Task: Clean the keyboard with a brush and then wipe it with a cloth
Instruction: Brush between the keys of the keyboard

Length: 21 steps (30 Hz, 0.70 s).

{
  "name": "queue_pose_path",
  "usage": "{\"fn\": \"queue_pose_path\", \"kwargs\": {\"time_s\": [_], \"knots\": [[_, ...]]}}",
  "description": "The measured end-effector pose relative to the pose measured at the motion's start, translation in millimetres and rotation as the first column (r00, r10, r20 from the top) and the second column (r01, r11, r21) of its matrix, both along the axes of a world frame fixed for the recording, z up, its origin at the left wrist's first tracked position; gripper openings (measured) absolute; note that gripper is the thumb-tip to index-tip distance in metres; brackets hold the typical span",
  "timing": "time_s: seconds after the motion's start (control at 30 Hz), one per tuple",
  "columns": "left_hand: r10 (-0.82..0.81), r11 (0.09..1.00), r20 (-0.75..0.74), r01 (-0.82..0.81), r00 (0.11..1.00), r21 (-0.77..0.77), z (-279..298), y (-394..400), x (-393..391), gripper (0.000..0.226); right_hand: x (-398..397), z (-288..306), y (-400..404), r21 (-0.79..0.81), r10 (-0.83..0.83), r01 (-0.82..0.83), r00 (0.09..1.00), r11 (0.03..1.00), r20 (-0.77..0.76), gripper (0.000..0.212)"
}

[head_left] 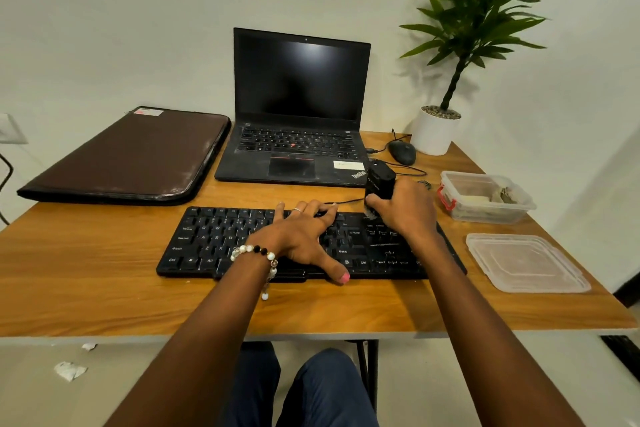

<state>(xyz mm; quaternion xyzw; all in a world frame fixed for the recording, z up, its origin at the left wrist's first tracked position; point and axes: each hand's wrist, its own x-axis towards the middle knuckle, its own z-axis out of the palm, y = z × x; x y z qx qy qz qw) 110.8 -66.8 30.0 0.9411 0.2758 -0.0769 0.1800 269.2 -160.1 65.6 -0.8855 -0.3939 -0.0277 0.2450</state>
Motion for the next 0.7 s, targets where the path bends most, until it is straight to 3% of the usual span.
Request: {"fn": "queue_pose_path", "kwargs": {"time_s": [0.07,0.17,0.23,0.3,0.4,0.47,0.53,0.57,0.63,0.7], "knots": [[0.002,1.000,-0.002,-0.002,1.000,0.002,-0.7,0.9,0.6,0.132,0.7,-0.8,1.1,0.049,0.056,-0.053,0.996,0.997,-0.076,0.032],[0.008,1.000,-0.007,-0.008,1.000,0.000,-1.4,0.8,0.6,0.132,0.8,-6.1,0.8,0.220,0.166,-0.076,0.888,0.973,-0.428,0.037],[0.009,1.000,-0.003,-0.009,1.000,-0.008,-1.4,0.1,0.6,0.131,3.8,-8.6,-2.5,0.183,0.108,-0.039,0.915,0.982,-0.389,0.043],[0.007,1.000,0.001,-0.007,1.000,-0.011,-0.6,-0.4,0.3,0.131,6.3,-6.3,-4.7,0.080,0.007,0.008,0.981,0.997,-0.196,0.043],[0.009,1.000,0.005,-0.009,1.000,-0.005,0.7,-0.7,-0.1,0.130,5.0,1.1,-4.6,0.008,-0.024,0.024,0.999,1.000,0.041,0.039],[0.010,1.000,0.005,-0.010,1.000,-0.005,0.3,-0.7,-0.3,0.130,1.6,3.8,-3.4,0.046,0.049,-0.044,0.993,0.998,-0.106,0.042],[0.012,1.000,0.004,-0.012,1.000,-0.009,-0.7,-0.4,-0.1,0.131,3.4,0.6,-4.1,0.145,0.139,-0.090,0.917,0.985,-0.374,0.041],[0.012,1.000,0.003,-0.012,1.000,-0.008,-1.1,-0.2,0.0,0.131,5.9,-0.6,-6.7,0.154,0.136,-0.077,0.896,0.985,-0.423,0.041],[0.011,1.000,0.002,-0.011,1.000,-0.004,-1.8,0.1,0.3,0.131,12.8,0.2,-12.6,0.095,0.074,-0.045,0.941,0.994,-0.330,0.044],[0.010,1.000,0.005,-0.010,1.000,0.000,-2.0,0.2,0.2,0.131,20.0,4.1,-16.5,0.004,-0.017,0.017,0.995,1.000,-0.098,0.046]]}}
